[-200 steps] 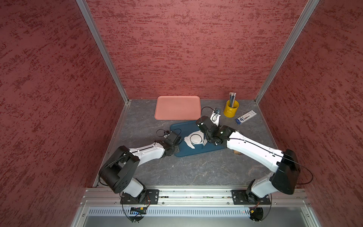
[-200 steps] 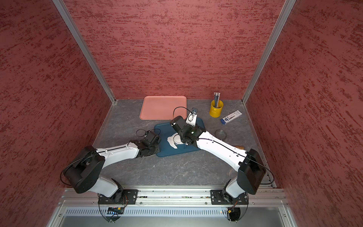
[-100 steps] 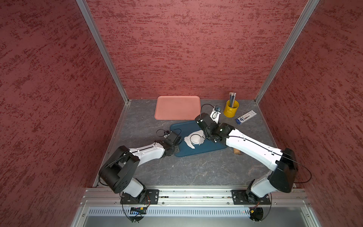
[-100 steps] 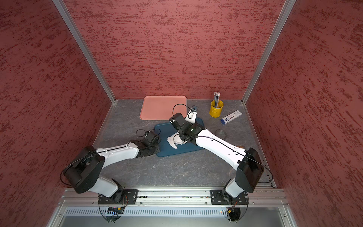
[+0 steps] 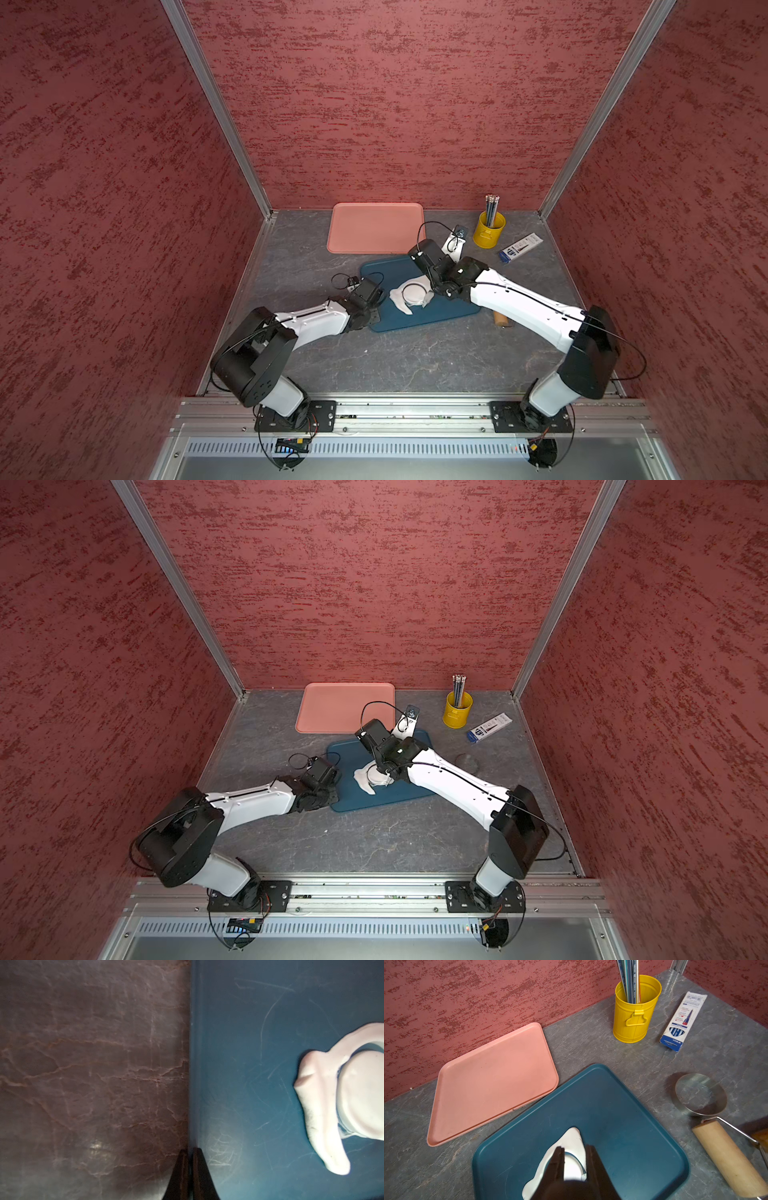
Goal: Roll out the dumpling wrappers from the dough
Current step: Remove the dumpling wrapper from the work surface.
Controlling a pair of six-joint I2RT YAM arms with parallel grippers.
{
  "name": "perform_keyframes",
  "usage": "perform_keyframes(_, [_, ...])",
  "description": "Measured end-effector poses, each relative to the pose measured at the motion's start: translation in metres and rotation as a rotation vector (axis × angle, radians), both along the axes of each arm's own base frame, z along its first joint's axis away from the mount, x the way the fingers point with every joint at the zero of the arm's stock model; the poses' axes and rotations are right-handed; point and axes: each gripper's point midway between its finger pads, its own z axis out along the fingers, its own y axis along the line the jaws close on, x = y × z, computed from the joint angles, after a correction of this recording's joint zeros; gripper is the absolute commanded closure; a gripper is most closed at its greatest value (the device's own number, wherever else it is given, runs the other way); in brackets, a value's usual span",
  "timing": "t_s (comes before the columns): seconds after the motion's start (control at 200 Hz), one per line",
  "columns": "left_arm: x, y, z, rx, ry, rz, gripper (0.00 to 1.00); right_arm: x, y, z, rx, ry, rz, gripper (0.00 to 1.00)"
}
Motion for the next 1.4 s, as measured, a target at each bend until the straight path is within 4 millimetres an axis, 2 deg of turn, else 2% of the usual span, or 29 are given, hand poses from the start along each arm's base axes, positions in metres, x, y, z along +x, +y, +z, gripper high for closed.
perform_keyframes(0.461, [0.0, 0.0, 0.0, 0.002, 0.0, 0.001, 1.0, -0.006, -0.016, -0.007, 0.009, 0.031, -0.078, 1.0])
perform_keyframes(0.726, [0.0, 0.001, 0.0, 0.003, 0.0, 0.001, 1.0, 0.0, -0.034, -0.009, 0.002, 0.045, -0.12, 1.0])
perform_keyframes(1.112, [0.0, 0.001, 0.0, 0.002, 0.0, 0.003, 1.0, 0.008, -0.044, -0.011, -0.04, 0.049, -0.097, 1.0])
perform_keyframes(1.262, [0.001, 0.001, 0.0, -0.001, 0.0, 0.004, 1.0, 0.015, -0.055, -0.006, -0.072, 0.034, -0.084, 1.0])
perform_keyframes(1.397, [0.001, 0.001, 0.0, -0.002, -0.001, 0.002, 1.0, 0.019, -0.059, 0.01, -0.141, 0.013, -0.024, 1.0])
